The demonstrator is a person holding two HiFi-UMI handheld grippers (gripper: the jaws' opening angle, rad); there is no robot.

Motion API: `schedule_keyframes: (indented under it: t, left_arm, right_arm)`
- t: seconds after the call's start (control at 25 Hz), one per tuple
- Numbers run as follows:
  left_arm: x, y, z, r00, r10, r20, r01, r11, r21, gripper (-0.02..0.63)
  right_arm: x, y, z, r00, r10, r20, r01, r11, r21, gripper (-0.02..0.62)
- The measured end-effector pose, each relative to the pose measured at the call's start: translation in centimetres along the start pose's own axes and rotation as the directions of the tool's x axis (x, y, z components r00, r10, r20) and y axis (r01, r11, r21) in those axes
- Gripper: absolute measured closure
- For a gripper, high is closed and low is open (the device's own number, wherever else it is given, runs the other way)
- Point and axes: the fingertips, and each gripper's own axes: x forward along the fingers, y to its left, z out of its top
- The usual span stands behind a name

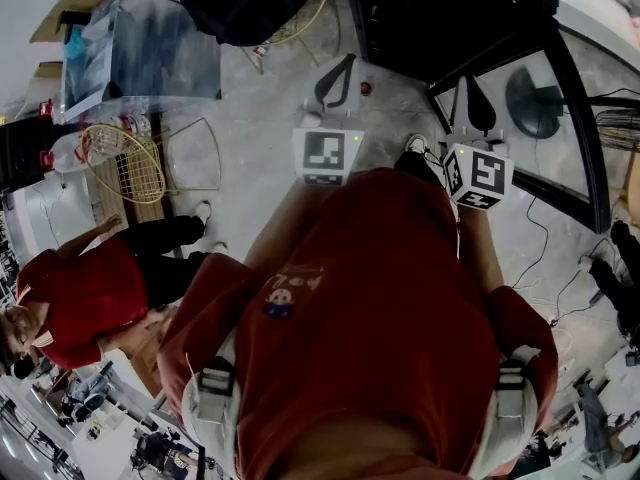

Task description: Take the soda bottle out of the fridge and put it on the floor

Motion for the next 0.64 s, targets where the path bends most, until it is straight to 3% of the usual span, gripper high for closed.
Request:
schedule_keyframes:
  t: [0.28, 0.64]
  left_arm:
    - [-0.19, -0.20, -0.39, 1.000, 0.001, -0.013, 0.000, 1.000, 0.024, 0.606]
    - [-0.26, -0.27, -0.09, 1.000, 0.003, -0.003, -0.003, 1.000, 0.002, 0.606]
  right_arm:
    - [-0.18, -0.15, -0.19, 1.000, 0.003, -0.002, -0.003, 1.000, 0.001, 0.594]
    - [-0.25, -0.15, -0.22, 1.000, 0.001, -0.006, -0.001, 1.000, -0.001, 0.594]
